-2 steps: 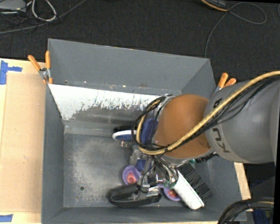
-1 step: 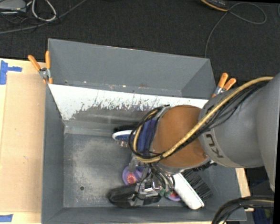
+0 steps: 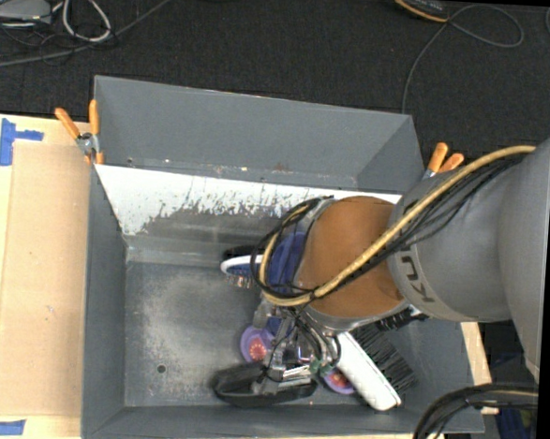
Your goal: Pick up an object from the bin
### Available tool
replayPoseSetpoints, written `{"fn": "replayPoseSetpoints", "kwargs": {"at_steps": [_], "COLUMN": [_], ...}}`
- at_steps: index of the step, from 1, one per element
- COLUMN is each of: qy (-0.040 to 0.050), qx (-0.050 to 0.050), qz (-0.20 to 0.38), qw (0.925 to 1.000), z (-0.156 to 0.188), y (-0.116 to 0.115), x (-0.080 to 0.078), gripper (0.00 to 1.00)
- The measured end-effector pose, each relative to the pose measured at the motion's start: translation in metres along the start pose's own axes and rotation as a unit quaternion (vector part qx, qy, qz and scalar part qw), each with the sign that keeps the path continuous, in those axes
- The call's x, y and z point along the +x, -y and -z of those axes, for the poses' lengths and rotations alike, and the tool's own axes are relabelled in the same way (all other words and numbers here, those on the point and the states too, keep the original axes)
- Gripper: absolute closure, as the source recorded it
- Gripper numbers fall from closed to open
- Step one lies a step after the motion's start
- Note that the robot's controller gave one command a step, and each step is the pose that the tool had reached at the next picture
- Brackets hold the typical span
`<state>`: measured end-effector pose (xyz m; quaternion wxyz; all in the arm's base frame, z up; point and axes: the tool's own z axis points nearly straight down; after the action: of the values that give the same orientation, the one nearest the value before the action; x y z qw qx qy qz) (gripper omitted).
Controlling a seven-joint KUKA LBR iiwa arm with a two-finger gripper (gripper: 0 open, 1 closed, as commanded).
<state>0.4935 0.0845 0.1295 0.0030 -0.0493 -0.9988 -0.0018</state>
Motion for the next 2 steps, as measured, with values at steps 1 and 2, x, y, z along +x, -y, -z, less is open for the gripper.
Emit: {"fn": "replayPoseSetpoints", "kwargs": {"at_steps": [1, 2], "qy": [-0.0026, 0.0015], "qx": [0.001, -0.001], "qz": [0.000, -0.021], "qw": [1.0000, 0.9998], "z": [-0.037, -0.053], "y": [0.029, 0.008], "x": [0.011, -0.005], "gripper": [0.00, 1.00]}}
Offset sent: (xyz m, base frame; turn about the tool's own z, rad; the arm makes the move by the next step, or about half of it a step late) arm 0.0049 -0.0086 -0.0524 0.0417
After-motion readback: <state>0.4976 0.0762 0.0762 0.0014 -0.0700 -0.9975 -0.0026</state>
